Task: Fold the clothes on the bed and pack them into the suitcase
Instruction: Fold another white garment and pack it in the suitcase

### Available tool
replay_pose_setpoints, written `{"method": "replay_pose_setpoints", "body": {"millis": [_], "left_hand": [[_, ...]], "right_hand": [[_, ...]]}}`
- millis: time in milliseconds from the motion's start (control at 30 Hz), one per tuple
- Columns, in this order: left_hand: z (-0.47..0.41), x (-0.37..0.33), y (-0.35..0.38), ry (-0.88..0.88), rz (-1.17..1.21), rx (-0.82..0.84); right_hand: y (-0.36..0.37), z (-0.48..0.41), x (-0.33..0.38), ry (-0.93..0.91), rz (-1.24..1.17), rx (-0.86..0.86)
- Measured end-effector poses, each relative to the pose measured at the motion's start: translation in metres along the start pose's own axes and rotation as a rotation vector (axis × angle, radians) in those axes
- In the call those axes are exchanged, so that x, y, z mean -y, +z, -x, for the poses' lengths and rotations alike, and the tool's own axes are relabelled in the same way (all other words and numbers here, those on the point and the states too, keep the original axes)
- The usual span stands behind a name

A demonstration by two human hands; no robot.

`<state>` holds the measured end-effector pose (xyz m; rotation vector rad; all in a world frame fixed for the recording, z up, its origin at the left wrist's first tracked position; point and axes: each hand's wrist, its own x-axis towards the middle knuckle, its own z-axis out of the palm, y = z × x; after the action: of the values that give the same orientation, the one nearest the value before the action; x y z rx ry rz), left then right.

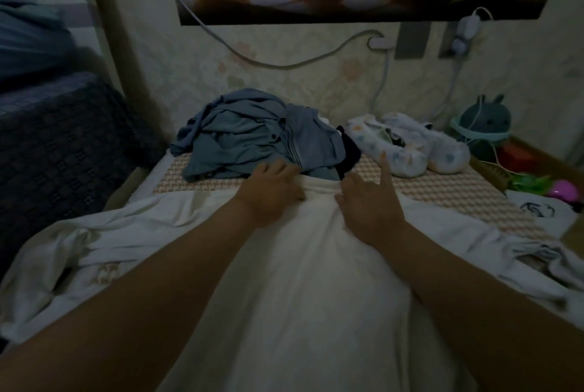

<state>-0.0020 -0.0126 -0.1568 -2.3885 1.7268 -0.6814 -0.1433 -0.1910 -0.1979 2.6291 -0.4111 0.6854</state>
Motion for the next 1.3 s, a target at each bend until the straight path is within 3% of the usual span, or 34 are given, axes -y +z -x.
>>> {"method": "replay_pose_setpoints", "body": {"millis": [133,200,267,367,467,600,667,733,767,867,1167,1300], "left_hand": [[-0.009,0.016,-0.004,-0.240,-0.221,0.193],[-0.010,0.029,-0.013,-0.271,-0.303,0.229],[-0.013,0.041,-0.022,-0.291,-0.198,0.170],[-0.019,0.053,-0.030,-0.455,0.119,0.049],[-0.011,0.045,-0.021,-0.442,0.067,0.001],[0.018,0.005,-0.011,-0.333,0.156,-0.233],[0.033,-0.007,-0.006,-0.276,0.195,-0.060],[0.051,-0.010,-0.001,-0.312,0.294,0.236],[0.061,-0.011,-0.004,-0.345,0.327,0.309],[0.084,-0.021,-0.028,-0.358,0.349,0.269],[0.141,-0.090,-0.141,-0.238,0.651,0.298],[0.169,-0.131,-0.178,-0.188,0.682,0.586]], "right_hand": [[-0.002,0.006,-0.011,0.034,-0.017,-0.025],[-0.001,0.010,-0.013,0.042,-0.036,-0.062],[0.000,0.008,-0.015,0.073,-0.034,-0.108],[-0.002,0.000,-0.015,0.180,-0.001,-0.110],[-0.008,-0.006,-0.009,0.206,-0.070,-0.009],[-0.009,0.001,0.000,0.040,-0.230,0.064],[-0.009,0.006,-0.003,-0.022,-0.347,0.221],[-0.019,0.014,-0.005,0.002,-0.415,0.429],[-0.028,0.017,-0.005,0.015,-0.400,0.513],[-0.064,0.031,-0.002,0.034,-0.456,0.677],[-0.182,0.102,0.021,-0.035,-0.588,0.721],[-0.211,0.143,0.030,-0.147,-0.565,0.960]]}}
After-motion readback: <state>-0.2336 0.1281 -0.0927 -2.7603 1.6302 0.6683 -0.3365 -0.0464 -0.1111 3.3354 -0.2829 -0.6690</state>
